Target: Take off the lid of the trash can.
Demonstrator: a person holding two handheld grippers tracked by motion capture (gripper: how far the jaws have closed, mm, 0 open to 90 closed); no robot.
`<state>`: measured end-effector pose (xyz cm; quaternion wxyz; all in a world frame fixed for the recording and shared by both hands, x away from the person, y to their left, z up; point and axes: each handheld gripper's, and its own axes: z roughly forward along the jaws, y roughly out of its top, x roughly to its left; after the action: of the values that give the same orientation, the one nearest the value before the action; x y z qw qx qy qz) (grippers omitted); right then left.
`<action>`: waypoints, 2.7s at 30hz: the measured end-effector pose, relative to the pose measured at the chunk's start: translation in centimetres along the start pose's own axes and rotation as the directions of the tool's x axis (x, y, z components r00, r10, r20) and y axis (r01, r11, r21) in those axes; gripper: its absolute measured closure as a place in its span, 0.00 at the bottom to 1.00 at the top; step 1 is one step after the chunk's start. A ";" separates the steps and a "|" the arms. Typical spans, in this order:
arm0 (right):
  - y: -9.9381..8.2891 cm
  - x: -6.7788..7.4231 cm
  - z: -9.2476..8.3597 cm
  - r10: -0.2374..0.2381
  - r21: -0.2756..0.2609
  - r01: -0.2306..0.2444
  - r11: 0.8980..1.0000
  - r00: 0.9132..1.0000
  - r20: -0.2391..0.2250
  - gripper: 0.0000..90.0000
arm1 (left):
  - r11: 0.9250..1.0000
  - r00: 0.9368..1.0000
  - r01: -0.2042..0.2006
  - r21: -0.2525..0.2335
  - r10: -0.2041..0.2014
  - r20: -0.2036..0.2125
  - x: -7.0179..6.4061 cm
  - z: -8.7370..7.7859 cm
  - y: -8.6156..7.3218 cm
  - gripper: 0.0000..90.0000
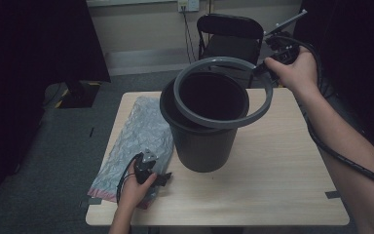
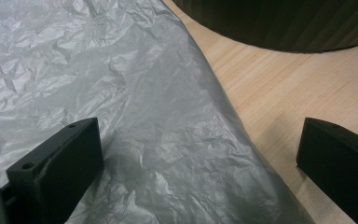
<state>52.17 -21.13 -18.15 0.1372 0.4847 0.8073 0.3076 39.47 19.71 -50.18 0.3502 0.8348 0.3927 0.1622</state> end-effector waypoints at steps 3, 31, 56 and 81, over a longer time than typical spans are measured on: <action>-0.5 -1.0 -0.4 0.014 -0.005 -0.014 1.000 1.000 -0.006 0.88 | 1.000 1.000 0.000 0.000 0.000 0.000 0.0 0.0 0.0 0.00; -5.1 -7.7 -4.0 0.087 -0.001 -0.087 0.996 0.995 0.045 0.88 | 1.000 1.000 0.000 0.000 0.000 0.000 0.0 0.0 0.0 0.00; -8.3 -12.8 -6.1 0.161 -0.015 -0.160 0.987 0.983 0.090 0.87 | 1.000 1.000 0.001 -0.002 -0.001 -0.002 0.0 0.0 0.0 0.00; -13.2 -18.2 -6.3 0.279 -0.052 -0.275 0.960 0.951 0.136 0.87 | 1.000 1.000 0.000 0.000 0.000 0.000 0.0 0.0 0.0 0.00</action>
<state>48.64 -43.70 -23.02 0.1575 0.6115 0.7143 0.3016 39.47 19.71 -50.20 0.3501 0.8349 0.3925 0.1620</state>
